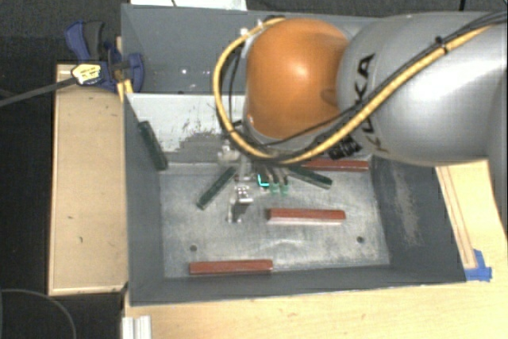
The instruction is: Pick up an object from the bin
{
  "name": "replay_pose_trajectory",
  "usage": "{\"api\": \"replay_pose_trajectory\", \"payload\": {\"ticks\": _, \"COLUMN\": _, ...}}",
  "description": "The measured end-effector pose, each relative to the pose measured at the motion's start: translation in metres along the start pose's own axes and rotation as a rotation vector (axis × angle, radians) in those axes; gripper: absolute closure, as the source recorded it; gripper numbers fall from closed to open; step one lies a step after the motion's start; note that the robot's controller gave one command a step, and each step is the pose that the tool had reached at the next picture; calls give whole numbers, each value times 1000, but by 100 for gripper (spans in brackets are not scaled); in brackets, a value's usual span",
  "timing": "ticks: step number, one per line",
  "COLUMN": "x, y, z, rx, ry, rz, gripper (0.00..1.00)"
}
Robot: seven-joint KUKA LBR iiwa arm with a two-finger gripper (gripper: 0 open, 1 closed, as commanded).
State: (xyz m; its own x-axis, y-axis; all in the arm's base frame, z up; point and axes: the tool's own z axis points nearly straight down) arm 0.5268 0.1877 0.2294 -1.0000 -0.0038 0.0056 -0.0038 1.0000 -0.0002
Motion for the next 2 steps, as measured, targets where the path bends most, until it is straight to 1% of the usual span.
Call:
{"api": "replay_pose_trajectory", "payload": {"ticks": 1, "x": -2, "y": -1, "z": -5, "rx": -2, "ry": -8, "rz": 5, "gripper": 0}}
{"api": "replay_pose_trajectory", "payload": {"ticks": 2, "x": -33, "y": -17, "z": 40, "rx": -4, "ry": -17, "rz": -19, "gripper": 0}}
